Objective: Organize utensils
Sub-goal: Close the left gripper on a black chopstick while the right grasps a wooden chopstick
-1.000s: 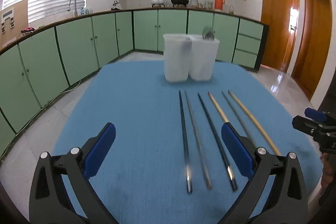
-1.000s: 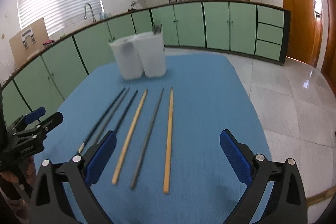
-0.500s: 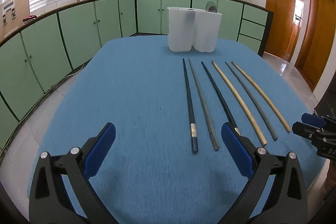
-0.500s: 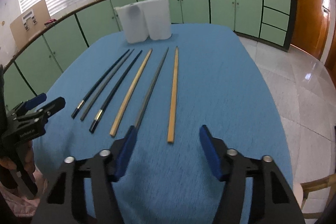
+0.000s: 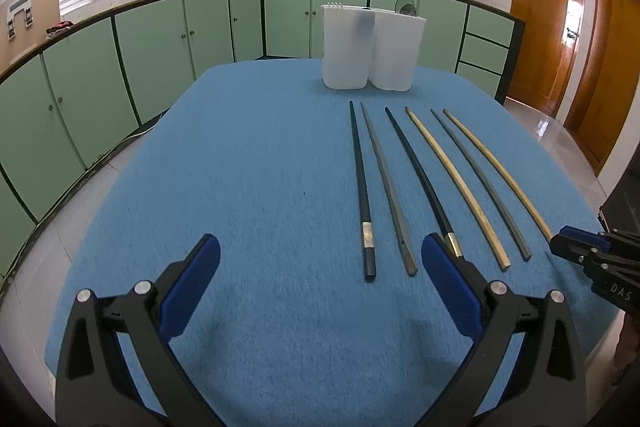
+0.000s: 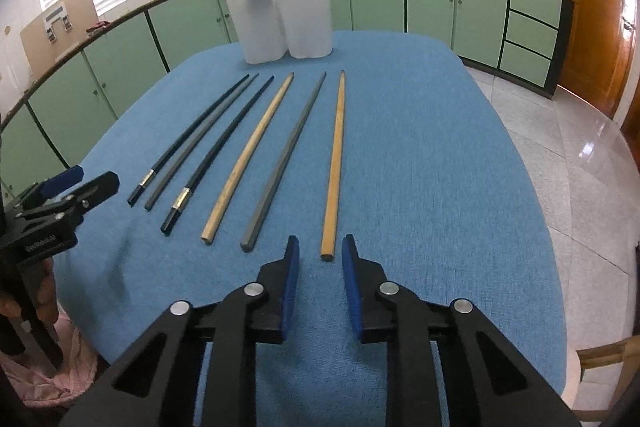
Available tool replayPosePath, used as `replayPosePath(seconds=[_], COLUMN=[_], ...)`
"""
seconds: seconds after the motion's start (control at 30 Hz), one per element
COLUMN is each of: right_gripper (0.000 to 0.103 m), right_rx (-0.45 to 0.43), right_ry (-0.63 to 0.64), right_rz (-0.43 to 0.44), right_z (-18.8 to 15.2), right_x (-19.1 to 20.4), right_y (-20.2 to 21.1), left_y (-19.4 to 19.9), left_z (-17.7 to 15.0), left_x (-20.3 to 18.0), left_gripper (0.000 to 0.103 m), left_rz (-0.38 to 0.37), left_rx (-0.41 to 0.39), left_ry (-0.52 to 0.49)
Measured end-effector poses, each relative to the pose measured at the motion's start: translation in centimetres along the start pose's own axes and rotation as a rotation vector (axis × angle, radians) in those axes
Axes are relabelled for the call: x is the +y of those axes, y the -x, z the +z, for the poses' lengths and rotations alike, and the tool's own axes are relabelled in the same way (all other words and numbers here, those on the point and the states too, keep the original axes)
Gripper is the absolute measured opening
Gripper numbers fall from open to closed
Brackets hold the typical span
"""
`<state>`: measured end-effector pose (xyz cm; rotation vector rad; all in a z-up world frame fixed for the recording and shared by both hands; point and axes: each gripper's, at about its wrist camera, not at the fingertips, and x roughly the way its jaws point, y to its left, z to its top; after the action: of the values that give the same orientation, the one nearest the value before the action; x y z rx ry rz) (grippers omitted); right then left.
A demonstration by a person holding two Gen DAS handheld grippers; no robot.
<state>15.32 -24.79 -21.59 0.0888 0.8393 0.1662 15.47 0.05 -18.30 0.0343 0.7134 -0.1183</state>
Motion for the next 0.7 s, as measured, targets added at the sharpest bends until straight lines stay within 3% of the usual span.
replayPosePath(seconds=[0.37, 0.5, 0.7], right_gripper=[0.013, 0.013, 0.013], right_rx=[0.006, 0.005, 0.004], right_ry=[0.008, 0.004, 0.002], right_rz=[-0.02, -0.017, -0.016], right_z=[-0.1, -0.1, -0.1], right_x=[0.0, -0.1, -0.1], right_y=[-0.6, -0.7, -0.6], left_y=[-0.6, -0.9, -1.8], left_z=[0.0, -0.2, -0.8], left_x=[-0.5, -1.0, -1.0], left_gripper=[0.097, 0.081, 0.068], left_rz=[-0.008, -0.014, -0.038], left_rx=[0.005, 0.025, 0.072], left_ry=[0.0, -0.019, -0.019])
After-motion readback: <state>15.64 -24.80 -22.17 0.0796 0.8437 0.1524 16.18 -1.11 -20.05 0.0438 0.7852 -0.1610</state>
